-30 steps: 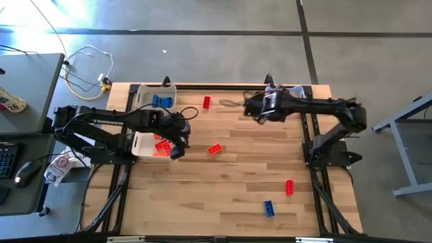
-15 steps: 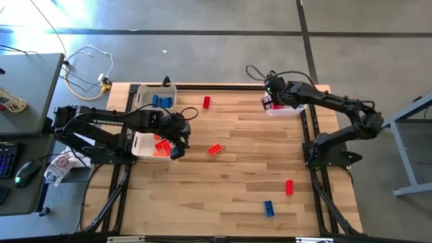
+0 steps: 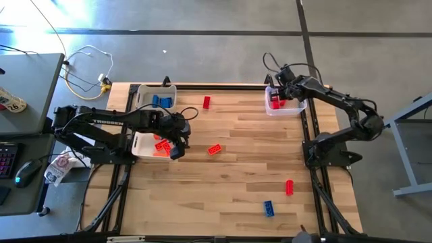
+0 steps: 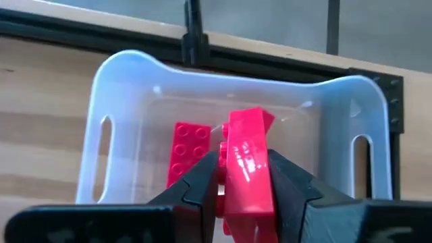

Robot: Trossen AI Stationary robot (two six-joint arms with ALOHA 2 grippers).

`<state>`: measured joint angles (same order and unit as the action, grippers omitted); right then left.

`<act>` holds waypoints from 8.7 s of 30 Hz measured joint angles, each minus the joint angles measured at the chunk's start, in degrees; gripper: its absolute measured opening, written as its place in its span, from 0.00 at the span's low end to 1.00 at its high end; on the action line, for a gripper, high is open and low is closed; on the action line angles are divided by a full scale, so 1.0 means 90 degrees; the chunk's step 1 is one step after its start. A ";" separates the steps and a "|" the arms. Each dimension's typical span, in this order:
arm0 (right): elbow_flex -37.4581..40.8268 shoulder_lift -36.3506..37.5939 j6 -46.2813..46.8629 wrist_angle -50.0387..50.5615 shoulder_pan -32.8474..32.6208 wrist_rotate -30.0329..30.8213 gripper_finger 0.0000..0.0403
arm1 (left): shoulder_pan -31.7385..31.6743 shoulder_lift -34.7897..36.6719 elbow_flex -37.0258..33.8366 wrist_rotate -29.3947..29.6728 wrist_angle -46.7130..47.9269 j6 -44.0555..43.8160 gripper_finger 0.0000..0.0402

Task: Sort & place blocks by color
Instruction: Put the red game piece into the transparent bin, then put the blue game piece into the gray bin

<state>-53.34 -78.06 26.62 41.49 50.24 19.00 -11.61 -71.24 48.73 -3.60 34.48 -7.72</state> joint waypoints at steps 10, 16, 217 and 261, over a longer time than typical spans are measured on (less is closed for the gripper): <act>0.0000 0.0000 -0.0407 -0.0277 0.0170 0.0005 0.36 | 0.0001 0.0000 0.0000 -0.0002 0.0000 0.0000 0.54; 0.0000 0.0032 -0.0279 -0.0229 0.0170 -0.0167 0.47 | 0.0001 0.0000 0.0000 -0.0002 0.0000 -0.0001 0.54; -0.0017 -0.1671 -0.2126 -0.8535 -0.5187 -0.3232 0.28 | 0.0101 0.0000 -0.0002 -0.0261 -0.3308 -0.0294 0.61; -0.0022 -0.1666 -0.2577 -0.8643 -0.5271 -0.2611 0.58 | -0.0749 0.0297 0.0001 0.1061 -0.1499 0.0408 0.27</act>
<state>-53.54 -93.06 3.43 -36.30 2.80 -4.49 -18.34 -68.57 48.74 5.96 20.99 -4.05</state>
